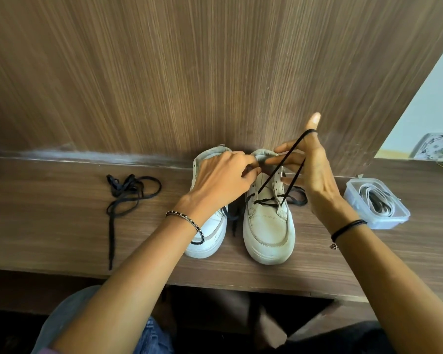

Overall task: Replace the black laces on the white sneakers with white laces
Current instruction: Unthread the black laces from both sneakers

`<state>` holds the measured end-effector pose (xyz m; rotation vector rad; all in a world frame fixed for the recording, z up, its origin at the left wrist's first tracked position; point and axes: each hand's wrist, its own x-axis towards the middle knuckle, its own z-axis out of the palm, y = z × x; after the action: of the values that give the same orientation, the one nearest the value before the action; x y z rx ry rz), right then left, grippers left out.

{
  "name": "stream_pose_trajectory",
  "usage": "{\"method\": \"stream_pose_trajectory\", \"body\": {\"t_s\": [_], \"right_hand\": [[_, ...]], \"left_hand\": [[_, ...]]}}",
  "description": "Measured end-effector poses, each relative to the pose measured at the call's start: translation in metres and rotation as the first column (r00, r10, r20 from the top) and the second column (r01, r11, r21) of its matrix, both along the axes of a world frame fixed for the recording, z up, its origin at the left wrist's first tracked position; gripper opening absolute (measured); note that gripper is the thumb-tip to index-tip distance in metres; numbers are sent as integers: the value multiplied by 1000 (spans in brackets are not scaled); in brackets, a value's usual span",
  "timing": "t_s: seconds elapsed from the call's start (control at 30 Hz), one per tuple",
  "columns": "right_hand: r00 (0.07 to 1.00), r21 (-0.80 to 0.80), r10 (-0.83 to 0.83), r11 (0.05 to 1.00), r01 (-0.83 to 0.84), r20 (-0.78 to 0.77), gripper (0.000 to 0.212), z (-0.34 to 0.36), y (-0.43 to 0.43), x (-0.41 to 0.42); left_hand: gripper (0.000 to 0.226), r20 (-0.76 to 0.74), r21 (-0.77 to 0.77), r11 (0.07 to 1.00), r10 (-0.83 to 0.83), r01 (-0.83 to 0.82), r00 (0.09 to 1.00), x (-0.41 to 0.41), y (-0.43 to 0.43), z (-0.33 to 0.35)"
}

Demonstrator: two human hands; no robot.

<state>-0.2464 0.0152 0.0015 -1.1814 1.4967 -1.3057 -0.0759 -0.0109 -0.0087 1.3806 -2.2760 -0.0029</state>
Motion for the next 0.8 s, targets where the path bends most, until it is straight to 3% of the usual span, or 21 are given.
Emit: {"method": "stream_pose_trajectory", "body": {"t_s": [0.07, 0.1, 0.2, 0.23, 0.3, 0.4, 0.5, 0.57, 0.63, 0.8], "right_hand": [[999, 22, 35, 999, -35, 21, 95, 5, 2, 1], [999, 20, 39, 999, -39, -15, 85, 7, 2, -1], [983, -89, -24, 996, 8, -181, 27, 2, -2, -9], [977, -135, -38, 991, 9, -210, 16, 0, -2, -11], [975, -162, 16, 985, -53, -224, 22, -2, -3, -15], [947, -90, 230, 963, -255, -223, 28, 1, -2, -19], [821, 20, 379, 912, -411, -427, 21, 1, -2, -21], [693, 77, 402, 890, -449, -599, 13, -1, 0, -17], [567, 100, 375, 884, -456, -733, 18, -5, -2, -14], [520, 114, 384, 872, -477, -763, 32, -11, -5, -15]], "left_hand": [[23, -5, 30, 1000, -4, 4, 1000, 0, 0, 1], [23, -8, 39, 999, -6, 7, 1000, 0, 0, 1], [22, -6, 50, 999, -14, 14, 1000, 1, 0, 1], [22, -3, 53, 999, -14, 14, 1000, 1, 0, 2], [21, 1, 61, 998, -15, 15, 1000, 2, 0, 3], [21, 35, 79, 997, -22, 20, 999, 2, 2, 5], [22, 90, 90, 995, -39, 31, 995, 3, 3, 6], [22, 111, 103, 994, -50, 38, 993, 3, 4, 5], [25, 127, 106, 994, -53, 40, 990, 4, 4, 4], [30, 152, 98, 994, -56, 41, 987, 4, 4, 6]]}}
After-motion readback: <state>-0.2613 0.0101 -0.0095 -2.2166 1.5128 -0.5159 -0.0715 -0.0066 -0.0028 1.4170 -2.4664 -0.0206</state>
